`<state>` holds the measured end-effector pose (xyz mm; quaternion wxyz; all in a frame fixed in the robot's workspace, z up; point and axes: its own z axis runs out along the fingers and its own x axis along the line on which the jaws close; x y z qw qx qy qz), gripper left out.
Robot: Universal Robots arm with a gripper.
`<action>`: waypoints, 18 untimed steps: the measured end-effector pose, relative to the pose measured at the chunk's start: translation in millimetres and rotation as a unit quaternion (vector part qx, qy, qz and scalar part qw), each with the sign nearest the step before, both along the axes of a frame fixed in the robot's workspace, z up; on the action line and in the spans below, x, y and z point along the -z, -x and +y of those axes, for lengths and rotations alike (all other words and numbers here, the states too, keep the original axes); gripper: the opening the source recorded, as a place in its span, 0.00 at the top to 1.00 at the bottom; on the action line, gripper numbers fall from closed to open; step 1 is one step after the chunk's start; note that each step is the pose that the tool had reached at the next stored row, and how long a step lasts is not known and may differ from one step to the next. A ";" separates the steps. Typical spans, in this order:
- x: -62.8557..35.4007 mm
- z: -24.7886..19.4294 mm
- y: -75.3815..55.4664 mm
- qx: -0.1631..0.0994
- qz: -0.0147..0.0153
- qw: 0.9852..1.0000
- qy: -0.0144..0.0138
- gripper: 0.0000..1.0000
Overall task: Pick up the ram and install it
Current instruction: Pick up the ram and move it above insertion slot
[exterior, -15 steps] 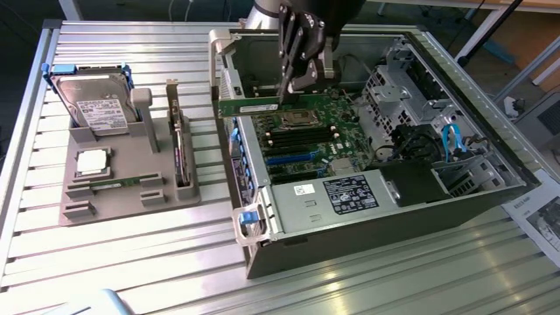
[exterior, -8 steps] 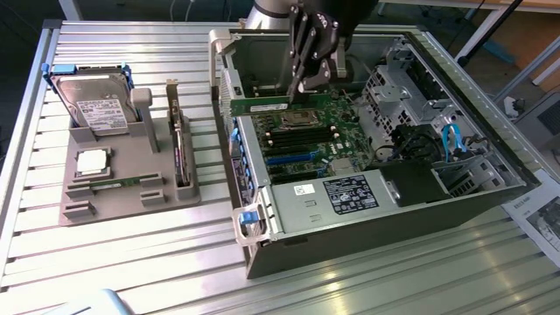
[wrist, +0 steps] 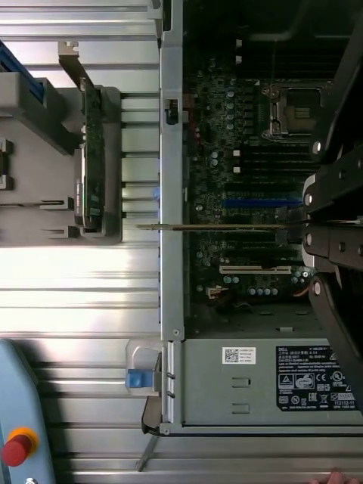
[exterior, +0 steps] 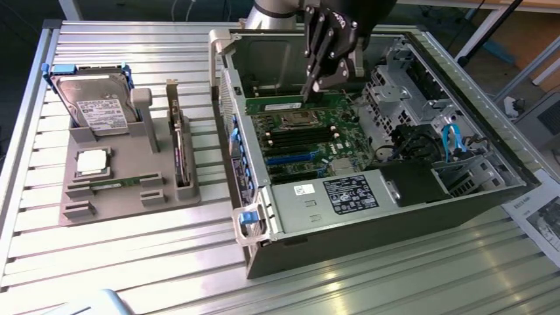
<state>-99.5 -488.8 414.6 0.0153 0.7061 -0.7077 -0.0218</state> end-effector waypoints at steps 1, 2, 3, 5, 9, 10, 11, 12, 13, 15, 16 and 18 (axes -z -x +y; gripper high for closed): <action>0.0 0.0 -2.9 0.000 0.000 1.000 0.000 0.88; 0.0 0.0 -5.5 0.000 0.000 1.000 0.000 0.88; 0.0 -0.1 -8.8 0.000 0.000 1.000 0.000 0.88; 0.0 -0.1 -12.9 0.000 0.000 1.000 0.000 0.88; 0.0 -0.3 -25.3 0.000 0.001 1.000 0.000 0.88; 0.0 -0.4 -28.6 0.000 0.001 1.000 0.000 0.88; 0.0 -0.4 -31.8 0.000 0.001 1.000 0.000 0.88; 0.0 -0.4 -33.8 0.000 0.001 1.000 0.000 0.88; 0.0 -0.4 -36.0 0.000 0.001 1.000 0.000 0.88; 0.0 -0.4 -41.8 0.000 0.001 1.000 0.000 0.88; 0.0 -0.4 -45.9 0.000 0.001 1.000 0.000 0.88; 0.0 -0.5 -51.6 0.000 0.001 1.000 0.000 0.88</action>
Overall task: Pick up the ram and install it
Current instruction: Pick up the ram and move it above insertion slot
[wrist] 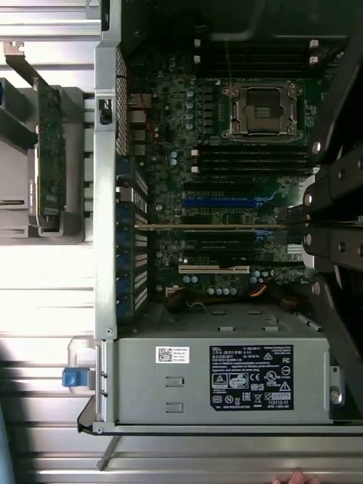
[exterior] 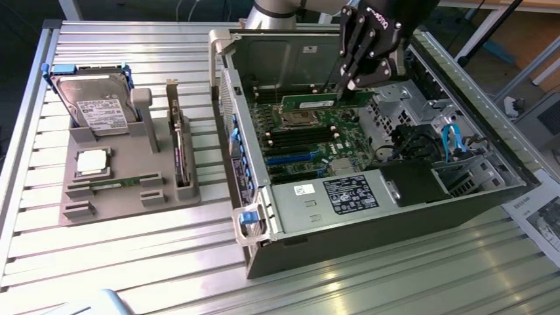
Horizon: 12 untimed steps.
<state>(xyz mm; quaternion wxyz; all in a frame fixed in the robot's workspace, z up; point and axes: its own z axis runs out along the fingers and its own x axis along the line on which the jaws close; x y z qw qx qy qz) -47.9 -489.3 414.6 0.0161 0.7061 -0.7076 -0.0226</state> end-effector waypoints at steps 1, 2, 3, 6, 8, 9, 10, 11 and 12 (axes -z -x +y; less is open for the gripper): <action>0.0 0.0 -2.0 0.000 0.000 1.000 0.000 0.88; 0.0 0.0 -4.4 0.000 0.000 1.000 0.000 0.88; 0.0 0.0 -6.6 0.000 0.000 1.000 0.000 0.88; 0.0 0.0 -13.8 0.000 0.000 1.000 0.000 0.88; 0.0 0.0 -17.4 0.000 0.000 1.000 0.000 0.88; 0.0 0.0 -19.0 0.000 0.000 1.000 0.000 0.88; 0.0 0.0 -20.8 0.000 0.001 1.000 0.000 0.88; 0.0 0.0 -22.0 0.000 0.001 1.000 0.000 0.88; 0.0 0.0 -22.6 0.000 0.001 1.000 0.000 0.88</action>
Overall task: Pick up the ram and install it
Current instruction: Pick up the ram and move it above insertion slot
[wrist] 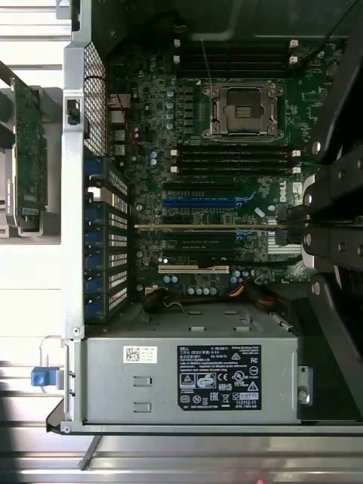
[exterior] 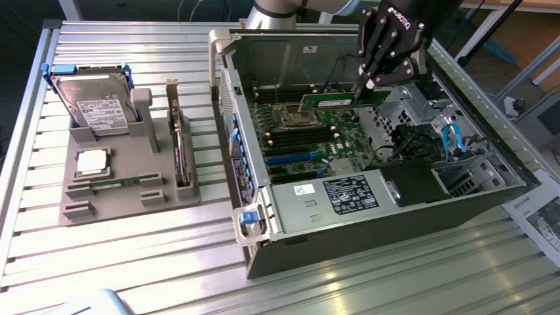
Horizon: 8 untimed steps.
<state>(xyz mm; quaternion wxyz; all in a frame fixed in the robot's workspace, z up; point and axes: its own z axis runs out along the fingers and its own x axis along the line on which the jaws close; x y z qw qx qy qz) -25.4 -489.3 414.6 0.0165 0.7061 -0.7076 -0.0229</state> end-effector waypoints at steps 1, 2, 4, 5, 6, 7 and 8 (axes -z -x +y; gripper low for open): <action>0.0 0.0 -0.1 0.000 0.000 1.000 0.000 0.88; 0.0 0.0 -0.1 0.000 0.000 1.000 0.000 0.88; 0.0 0.0 -0.1 0.000 0.000 1.000 0.000 0.88; 0.1 0.0 -0.1 0.000 0.000 1.000 0.000 0.88; 0.6 0.1 -0.1 0.000 0.000 1.000 0.000 0.88; 1.6 0.1 -0.1 0.000 0.000 1.000 -0.001 0.88; 2.7 0.0 -0.1 0.000 0.000 1.000 -0.002 0.88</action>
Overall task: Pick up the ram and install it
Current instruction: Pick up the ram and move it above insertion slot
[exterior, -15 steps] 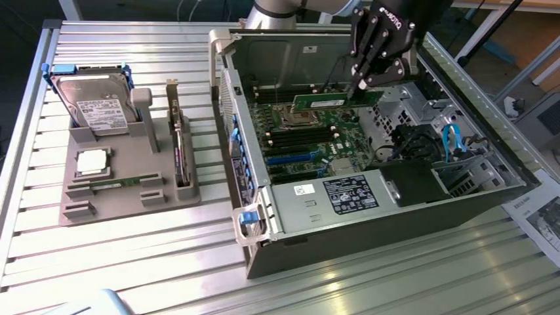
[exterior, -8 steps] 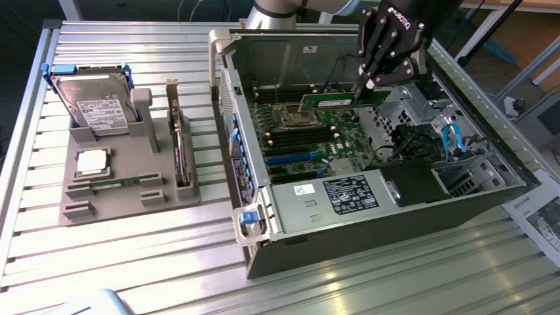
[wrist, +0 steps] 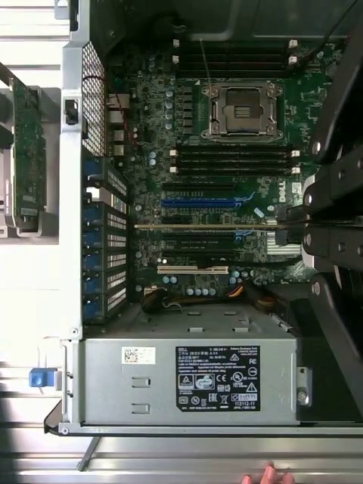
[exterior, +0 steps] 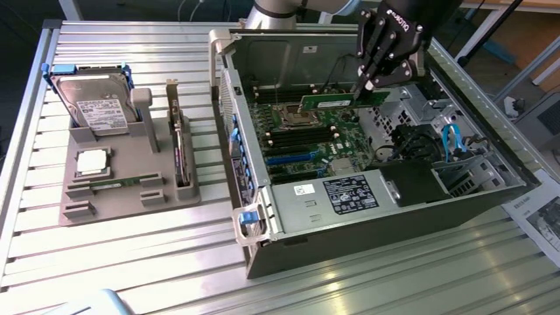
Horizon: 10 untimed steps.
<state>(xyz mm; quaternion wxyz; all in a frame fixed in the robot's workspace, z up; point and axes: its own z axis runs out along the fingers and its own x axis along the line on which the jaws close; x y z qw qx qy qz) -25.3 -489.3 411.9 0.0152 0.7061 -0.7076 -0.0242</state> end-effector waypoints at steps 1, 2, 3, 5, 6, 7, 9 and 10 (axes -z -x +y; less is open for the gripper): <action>1.1 0.0 0.0 0.000 0.000 1.000 -0.001 0.88; 2.1 0.0 0.0 0.000 0.000 1.000 -0.002 0.88; 4.1 0.0 0.0 0.000 0.000 1.000 -0.005 0.88; 7.3 0.0 -0.1 0.000 0.000 1.000 -0.006 0.88; 10.1 0.0 -0.1 0.000 0.000 1.000 -0.007 0.88; 12.1 0.0 -0.2 0.000 0.000 1.000 -0.007 0.88; 14.2 0.0 -0.4 0.000 0.000 1.000 -0.008 0.88; 15.2 0.0 -0.5 0.000 0.000 1.000 -0.009 0.88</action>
